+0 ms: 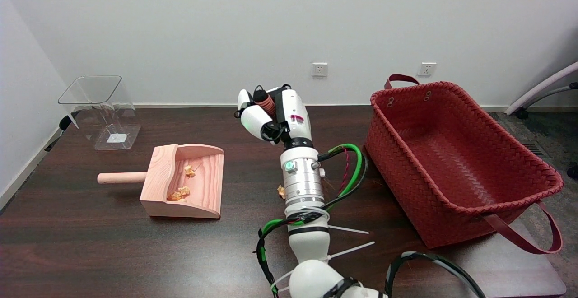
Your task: Sweep the paper balls into the dustpan.
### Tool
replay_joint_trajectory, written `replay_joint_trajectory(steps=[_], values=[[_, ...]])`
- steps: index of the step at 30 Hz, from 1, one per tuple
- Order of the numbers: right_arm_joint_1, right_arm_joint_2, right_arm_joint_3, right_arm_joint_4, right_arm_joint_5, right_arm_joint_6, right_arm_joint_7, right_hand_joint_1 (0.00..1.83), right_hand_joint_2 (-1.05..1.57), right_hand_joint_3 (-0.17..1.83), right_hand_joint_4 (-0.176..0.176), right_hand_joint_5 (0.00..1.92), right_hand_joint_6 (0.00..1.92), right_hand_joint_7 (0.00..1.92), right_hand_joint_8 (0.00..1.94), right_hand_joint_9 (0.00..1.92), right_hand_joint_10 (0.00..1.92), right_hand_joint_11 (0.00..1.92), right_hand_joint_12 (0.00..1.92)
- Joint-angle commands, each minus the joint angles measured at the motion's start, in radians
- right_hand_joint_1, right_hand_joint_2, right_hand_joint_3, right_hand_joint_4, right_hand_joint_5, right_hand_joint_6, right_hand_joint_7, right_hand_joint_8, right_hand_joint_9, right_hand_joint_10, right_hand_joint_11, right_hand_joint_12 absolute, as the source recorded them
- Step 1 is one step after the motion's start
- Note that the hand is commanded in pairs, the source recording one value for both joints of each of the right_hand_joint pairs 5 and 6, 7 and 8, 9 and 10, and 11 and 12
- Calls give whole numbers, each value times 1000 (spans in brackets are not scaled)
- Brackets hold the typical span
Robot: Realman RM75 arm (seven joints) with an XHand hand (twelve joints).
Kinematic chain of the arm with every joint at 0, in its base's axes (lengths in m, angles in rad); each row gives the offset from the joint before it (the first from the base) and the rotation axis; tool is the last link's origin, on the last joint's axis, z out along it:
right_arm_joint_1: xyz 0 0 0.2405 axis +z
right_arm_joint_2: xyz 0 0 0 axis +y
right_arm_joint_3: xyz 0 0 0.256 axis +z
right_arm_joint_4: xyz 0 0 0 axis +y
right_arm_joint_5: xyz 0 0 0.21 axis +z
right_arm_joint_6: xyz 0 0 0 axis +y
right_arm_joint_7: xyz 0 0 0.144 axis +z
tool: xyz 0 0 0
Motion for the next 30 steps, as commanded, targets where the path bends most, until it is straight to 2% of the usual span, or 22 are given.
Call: replay_joint_trajectory(steps=[1, 8, 15, 22, 30], values=[[83, -63, -9, -269, -119, 61, 187, 974, 1571, 934, 0, 1920, 1920, 1920, 1920, 1920, 1920, 1920, 1920], [90, -122, -7, -352, -108, 61, 208, 956, 1571, 898, 0, 1920, 1920, 1920, 1920, 1920, 1920, 1920, 1920], [97, -141, -10, -379, -94, 48, 254, 947, 1571, 889, 0, 1920, 1920, 1920, 1920, 1920, 1920, 1920, 1920], [148, -147, -10, -441, -91, 42, 421, 860, 1571, 823, 0, 1920, 1920, 1920, 1920, 1920, 1920, 1920, 1920], [229, -155, -10, -528, -94, -59, 583, 812, 1571, 720, 0, 1920, 1920, 1920, 1920, 1920, 1920, 1920, 1920]])
